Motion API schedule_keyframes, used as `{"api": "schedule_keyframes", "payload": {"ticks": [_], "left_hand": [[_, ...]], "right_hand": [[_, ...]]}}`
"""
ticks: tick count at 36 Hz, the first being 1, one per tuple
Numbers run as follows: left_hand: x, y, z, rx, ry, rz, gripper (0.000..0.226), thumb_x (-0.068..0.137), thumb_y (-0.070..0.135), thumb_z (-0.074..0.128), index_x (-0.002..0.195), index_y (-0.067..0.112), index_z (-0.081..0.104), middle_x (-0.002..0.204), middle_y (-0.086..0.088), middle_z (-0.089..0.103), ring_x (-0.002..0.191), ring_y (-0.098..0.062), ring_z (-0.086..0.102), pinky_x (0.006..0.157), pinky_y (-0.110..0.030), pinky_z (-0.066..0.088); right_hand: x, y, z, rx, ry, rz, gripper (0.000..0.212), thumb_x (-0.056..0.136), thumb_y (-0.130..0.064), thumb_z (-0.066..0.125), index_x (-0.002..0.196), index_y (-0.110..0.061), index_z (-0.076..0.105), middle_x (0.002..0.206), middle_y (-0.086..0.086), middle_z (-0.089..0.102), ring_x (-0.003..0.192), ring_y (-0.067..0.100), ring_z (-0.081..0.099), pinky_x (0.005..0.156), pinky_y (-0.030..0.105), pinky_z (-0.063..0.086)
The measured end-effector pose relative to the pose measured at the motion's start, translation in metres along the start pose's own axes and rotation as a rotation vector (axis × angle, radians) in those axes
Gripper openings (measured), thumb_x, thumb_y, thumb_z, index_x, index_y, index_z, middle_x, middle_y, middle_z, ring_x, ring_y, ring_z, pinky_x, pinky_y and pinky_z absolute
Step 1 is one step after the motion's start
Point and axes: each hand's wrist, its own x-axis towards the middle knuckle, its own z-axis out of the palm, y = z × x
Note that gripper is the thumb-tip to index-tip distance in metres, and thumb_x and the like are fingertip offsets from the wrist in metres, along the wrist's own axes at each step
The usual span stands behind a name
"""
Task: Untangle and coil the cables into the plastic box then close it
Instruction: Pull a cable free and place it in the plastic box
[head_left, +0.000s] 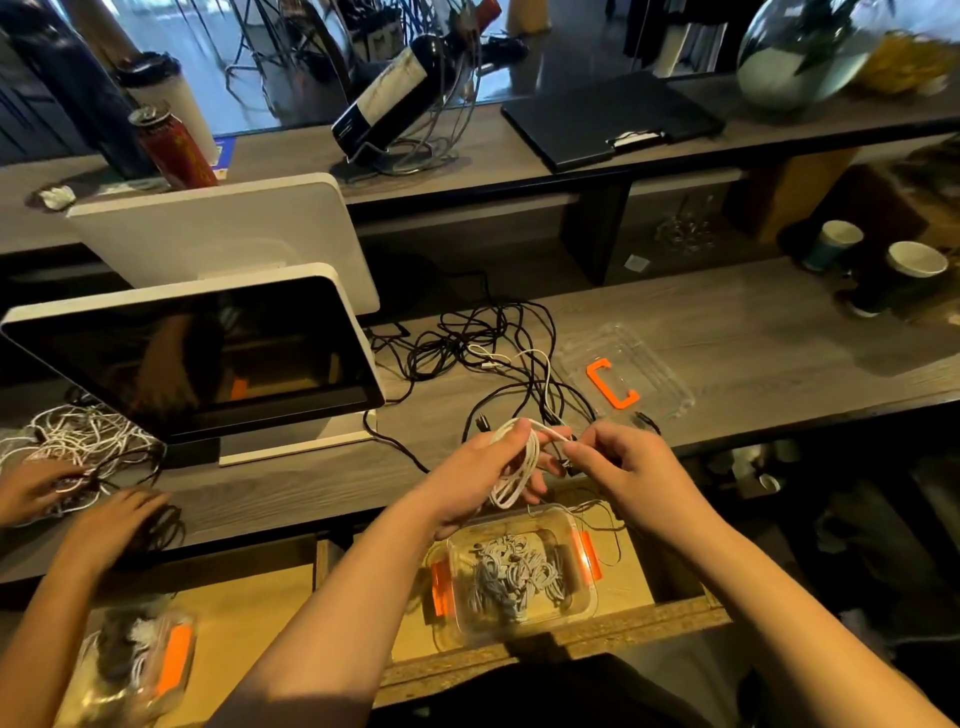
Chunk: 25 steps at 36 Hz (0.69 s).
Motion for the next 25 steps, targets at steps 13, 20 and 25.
{"api": "schedule_keyframes", "payload": {"ticks": [13,20,25], "left_hand": [[0.007,0.001,0.017,-0.78,0.222,0.114,0.052,0.106,0.048,0.029,0.133,0.017,0.06,0.096,-0.01,0.07,0.085,-0.019,0.066,0.077,-0.032,0.057],[0.012,0.004,0.021,-0.886,0.254,0.092,0.05,0.107,0.049,0.03,0.135,0.018,0.058,0.066,0.003,0.046,0.054,-0.008,0.034,0.047,-0.021,0.03],[0.016,0.001,0.021,-0.853,0.335,0.101,0.052,0.105,0.051,0.031,0.133,0.017,0.06,0.063,0.004,0.037,0.051,-0.006,0.028,0.043,-0.019,0.025]], "right_hand": [[-0.013,0.0,0.042,-0.003,-0.058,0.042,0.029,0.101,-0.033,0.052,0.076,-0.023,0.061,0.051,-0.008,0.054,0.046,0.005,0.047,0.053,0.034,0.041],[-0.019,-0.002,0.056,-0.055,-0.074,0.019,0.023,0.102,-0.031,0.051,0.081,-0.028,0.061,0.055,-0.006,0.054,0.052,0.009,0.05,0.057,0.039,0.046],[-0.02,-0.005,0.057,-0.201,-0.15,0.018,0.022,0.102,-0.033,0.048,0.094,-0.02,0.064,0.067,-0.004,0.061,0.062,0.015,0.056,0.062,0.04,0.046]]}}
